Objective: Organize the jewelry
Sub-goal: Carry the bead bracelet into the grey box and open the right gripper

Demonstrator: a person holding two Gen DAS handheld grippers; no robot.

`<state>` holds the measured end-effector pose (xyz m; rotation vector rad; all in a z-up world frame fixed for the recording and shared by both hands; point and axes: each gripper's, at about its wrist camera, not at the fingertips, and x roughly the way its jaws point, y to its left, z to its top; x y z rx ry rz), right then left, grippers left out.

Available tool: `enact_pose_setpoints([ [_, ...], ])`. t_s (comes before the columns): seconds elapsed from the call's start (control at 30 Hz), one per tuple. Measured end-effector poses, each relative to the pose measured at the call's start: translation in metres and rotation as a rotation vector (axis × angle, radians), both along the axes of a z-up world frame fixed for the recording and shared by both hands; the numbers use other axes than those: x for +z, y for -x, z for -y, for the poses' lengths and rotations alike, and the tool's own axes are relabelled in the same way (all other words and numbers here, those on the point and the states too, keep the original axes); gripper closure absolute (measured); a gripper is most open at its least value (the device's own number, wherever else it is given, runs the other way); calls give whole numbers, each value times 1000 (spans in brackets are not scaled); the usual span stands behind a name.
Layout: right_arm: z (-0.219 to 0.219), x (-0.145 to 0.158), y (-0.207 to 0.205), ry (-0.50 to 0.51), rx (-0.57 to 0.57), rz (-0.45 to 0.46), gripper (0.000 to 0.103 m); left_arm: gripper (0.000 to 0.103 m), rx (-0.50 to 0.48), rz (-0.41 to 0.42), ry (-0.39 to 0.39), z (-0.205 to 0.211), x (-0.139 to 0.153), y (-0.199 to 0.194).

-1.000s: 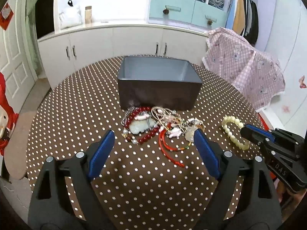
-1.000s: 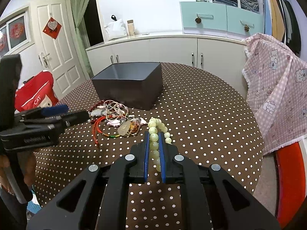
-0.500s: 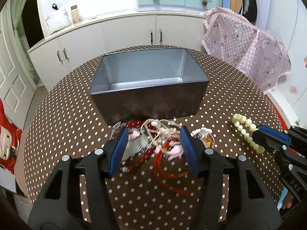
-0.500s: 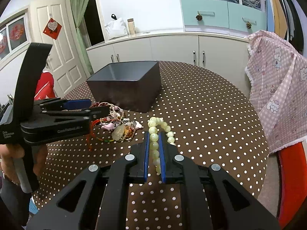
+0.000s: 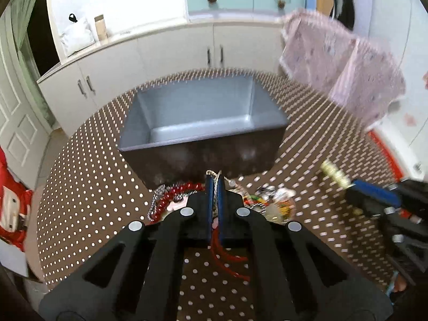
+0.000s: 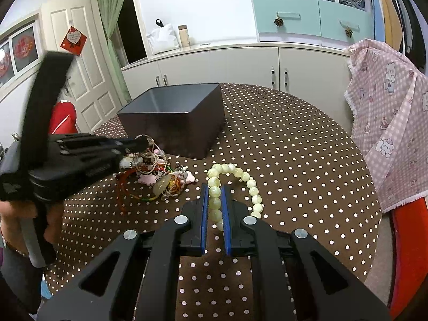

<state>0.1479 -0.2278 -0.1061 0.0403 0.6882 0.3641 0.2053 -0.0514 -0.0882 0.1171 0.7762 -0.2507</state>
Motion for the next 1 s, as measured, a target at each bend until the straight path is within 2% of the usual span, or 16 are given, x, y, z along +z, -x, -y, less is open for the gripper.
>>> enact_pose_setpoints([
  [0.2, -4, 13, 8, -27, 14, 27, 95, 100, -17, 81, 113, -18, 39, 16],
  [0.37, -9, 29, 11, -95, 59, 45, 95, 100, 10, 179, 149, -29, 67, 30],
  [0.63, -34, 48, 12, -179, 175, 47, 95, 100, 17, 250, 204, -41, 95, 40],
  [0.9, -88, 51, -9, -233, 306, -8, 95, 100, -6, 311, 247, -42, 118, 52],
  [1.0, -98, 51, -23, -259, 282, -16, 95, 100, -10, 333, 262, -45, 125, 58],
])
